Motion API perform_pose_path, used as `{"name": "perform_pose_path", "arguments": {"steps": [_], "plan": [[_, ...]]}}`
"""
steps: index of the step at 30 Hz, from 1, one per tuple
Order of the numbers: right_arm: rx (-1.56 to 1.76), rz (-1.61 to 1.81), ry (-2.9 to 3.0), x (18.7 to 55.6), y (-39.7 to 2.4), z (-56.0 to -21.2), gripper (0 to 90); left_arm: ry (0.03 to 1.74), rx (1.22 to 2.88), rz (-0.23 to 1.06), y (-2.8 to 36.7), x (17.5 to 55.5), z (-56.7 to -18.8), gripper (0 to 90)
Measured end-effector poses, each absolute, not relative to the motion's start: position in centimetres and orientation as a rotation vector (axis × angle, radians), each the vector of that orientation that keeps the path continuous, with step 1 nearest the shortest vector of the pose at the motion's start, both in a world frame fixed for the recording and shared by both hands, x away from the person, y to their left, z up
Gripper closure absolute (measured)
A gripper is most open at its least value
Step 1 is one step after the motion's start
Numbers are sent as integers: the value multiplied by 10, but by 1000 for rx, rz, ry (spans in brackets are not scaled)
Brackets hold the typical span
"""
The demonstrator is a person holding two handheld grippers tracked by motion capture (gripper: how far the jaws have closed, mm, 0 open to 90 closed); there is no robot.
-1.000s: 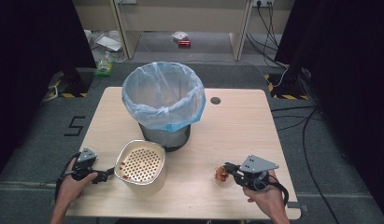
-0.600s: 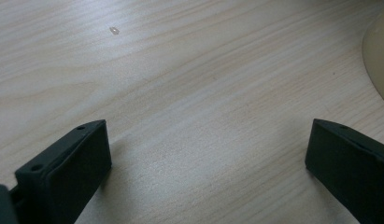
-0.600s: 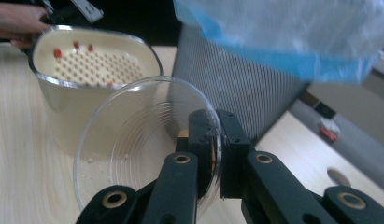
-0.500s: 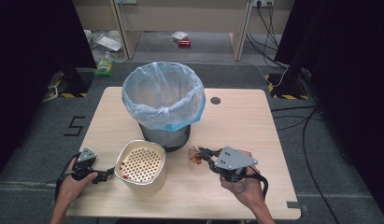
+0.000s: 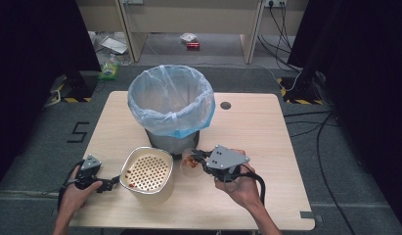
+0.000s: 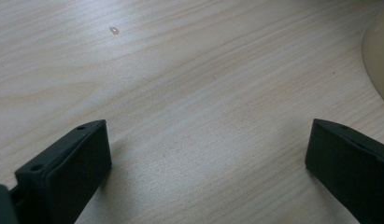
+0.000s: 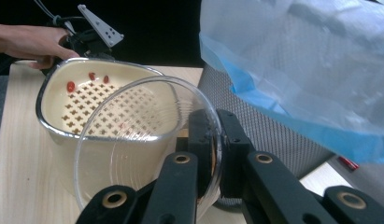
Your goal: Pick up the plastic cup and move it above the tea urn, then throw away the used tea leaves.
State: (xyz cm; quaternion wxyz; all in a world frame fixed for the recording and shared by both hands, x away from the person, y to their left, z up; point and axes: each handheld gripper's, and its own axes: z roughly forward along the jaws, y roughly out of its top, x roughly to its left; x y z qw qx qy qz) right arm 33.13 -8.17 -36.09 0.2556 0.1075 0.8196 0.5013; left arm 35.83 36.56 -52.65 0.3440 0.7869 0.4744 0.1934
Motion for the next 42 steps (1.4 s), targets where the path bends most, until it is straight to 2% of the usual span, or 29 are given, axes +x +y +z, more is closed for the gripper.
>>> {"name": "perform_pose_path", "arguments": {"steps": [11, 23, 31, 42], "plan": [[145, 1390, 2250, 340, -36, -343, 863, 1233, 2044, 502, 366, 358, -527, 0], [-4, 1420, 2235, 356, 18, -338, 862, 1232, 2045, 502, 366, 358, -527, 0], [-63, 1408, 2201, 367, 39, -345, 861, 1232, 2045, 502, 366, 358, -526, 0], [-345, 1408, 1957, 378, 52, -366, 864, 1230, 2046, 500, 366, 358, -526, 0]]}}
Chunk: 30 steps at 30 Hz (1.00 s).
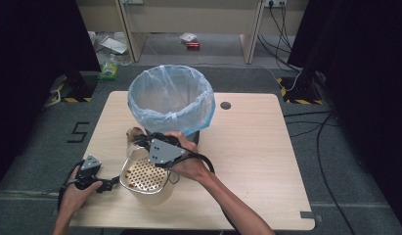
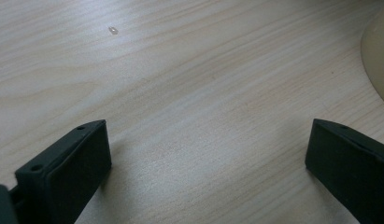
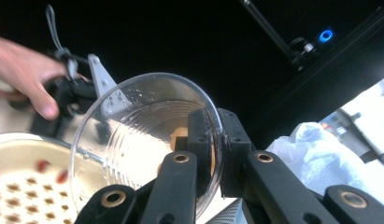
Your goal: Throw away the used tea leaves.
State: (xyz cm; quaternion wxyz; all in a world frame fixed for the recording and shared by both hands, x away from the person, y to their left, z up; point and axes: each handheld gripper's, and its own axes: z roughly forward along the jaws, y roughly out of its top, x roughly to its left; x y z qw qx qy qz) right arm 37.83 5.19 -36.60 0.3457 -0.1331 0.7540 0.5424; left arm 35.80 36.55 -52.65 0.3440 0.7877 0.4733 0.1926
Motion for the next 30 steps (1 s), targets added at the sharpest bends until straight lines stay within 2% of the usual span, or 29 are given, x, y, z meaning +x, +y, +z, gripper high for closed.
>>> {"name": "perform_pose_path", "arguments": {"steps": [11, 25, 30], "plan": [[-688, 1200, 1647, 358, 53, -383, 866, 1229, 2047, 500, 365, 358, -526, 0], [-607, 1266, 1500, 361, 45, -391, 868, 1229, 2046, 501, 365, 358, -527, 0], [-650, 1209, 1424, 356, 48, -405, 867, 1229, 2046, 501, 365, 358, -527, 0]]}}
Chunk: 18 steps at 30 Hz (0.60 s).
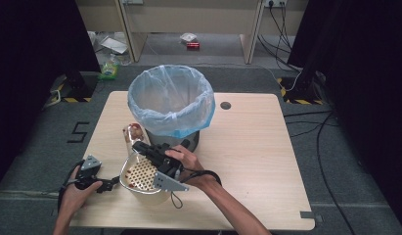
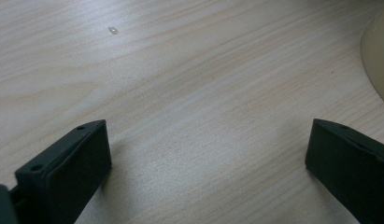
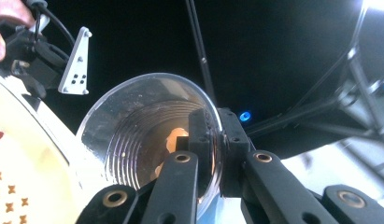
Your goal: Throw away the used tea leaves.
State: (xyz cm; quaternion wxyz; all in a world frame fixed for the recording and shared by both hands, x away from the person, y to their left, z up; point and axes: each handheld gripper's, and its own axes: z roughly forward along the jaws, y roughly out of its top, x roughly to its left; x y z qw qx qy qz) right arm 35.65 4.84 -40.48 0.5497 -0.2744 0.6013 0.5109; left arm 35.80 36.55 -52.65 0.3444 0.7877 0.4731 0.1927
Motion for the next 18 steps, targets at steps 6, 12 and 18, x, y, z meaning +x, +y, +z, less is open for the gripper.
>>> {"name": "perform_pose_path", "arguments": {"steps": [6, 12, 18], "plan": [[-682, 1160, 1342, 352, 55, -412, 865, 1229, 2046, 501, 365, 358, -527, 0], [-732, 1064, 1280, 350, 59, -420, 868, 1229, 2046, 501, 365, 358, -527, 0], [-756, 994, 1229, 349, 60, -422, 874, 1229, 2046, 501, 365, 358, -527, 0]]}}
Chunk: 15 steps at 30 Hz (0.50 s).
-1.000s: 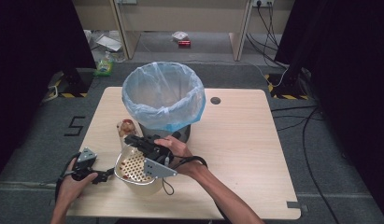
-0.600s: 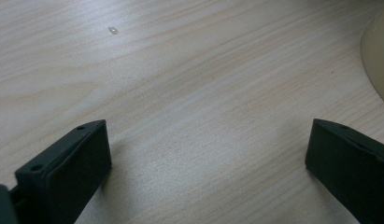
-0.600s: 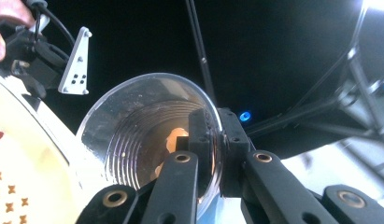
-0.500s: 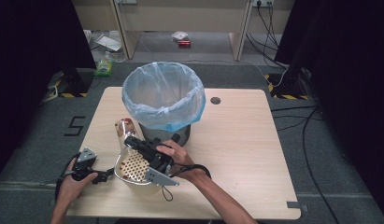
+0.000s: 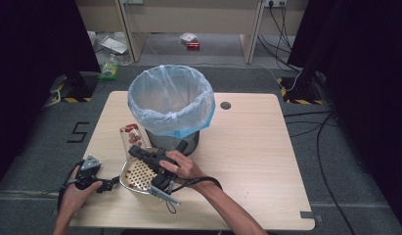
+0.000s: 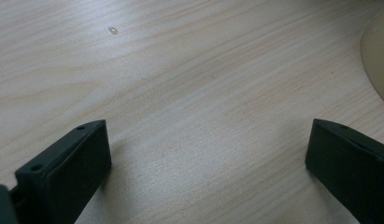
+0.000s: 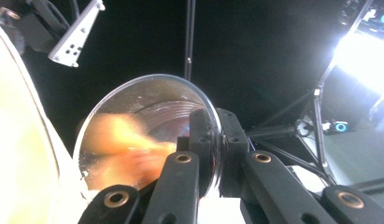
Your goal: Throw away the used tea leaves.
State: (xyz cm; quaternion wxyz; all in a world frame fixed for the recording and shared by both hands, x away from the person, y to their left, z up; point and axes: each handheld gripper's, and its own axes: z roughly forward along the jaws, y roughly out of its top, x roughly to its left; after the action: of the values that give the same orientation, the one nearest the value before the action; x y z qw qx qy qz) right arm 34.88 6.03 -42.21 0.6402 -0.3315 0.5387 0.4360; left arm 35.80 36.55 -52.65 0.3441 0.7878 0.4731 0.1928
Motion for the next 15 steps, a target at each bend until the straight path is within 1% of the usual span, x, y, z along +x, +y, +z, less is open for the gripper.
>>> {"name": "perform_pose_path", "arguments": {"steps": [8, 15], "plan": [[-774, 963, 1281, 355, 63, -427, 873, 1229, 2046, 501, 365, 358, -527, 0], [-811, 944, 1267, 348, 60, -425, 873, 1229, 2046, 501, 365, 358, -527, 0]]}}
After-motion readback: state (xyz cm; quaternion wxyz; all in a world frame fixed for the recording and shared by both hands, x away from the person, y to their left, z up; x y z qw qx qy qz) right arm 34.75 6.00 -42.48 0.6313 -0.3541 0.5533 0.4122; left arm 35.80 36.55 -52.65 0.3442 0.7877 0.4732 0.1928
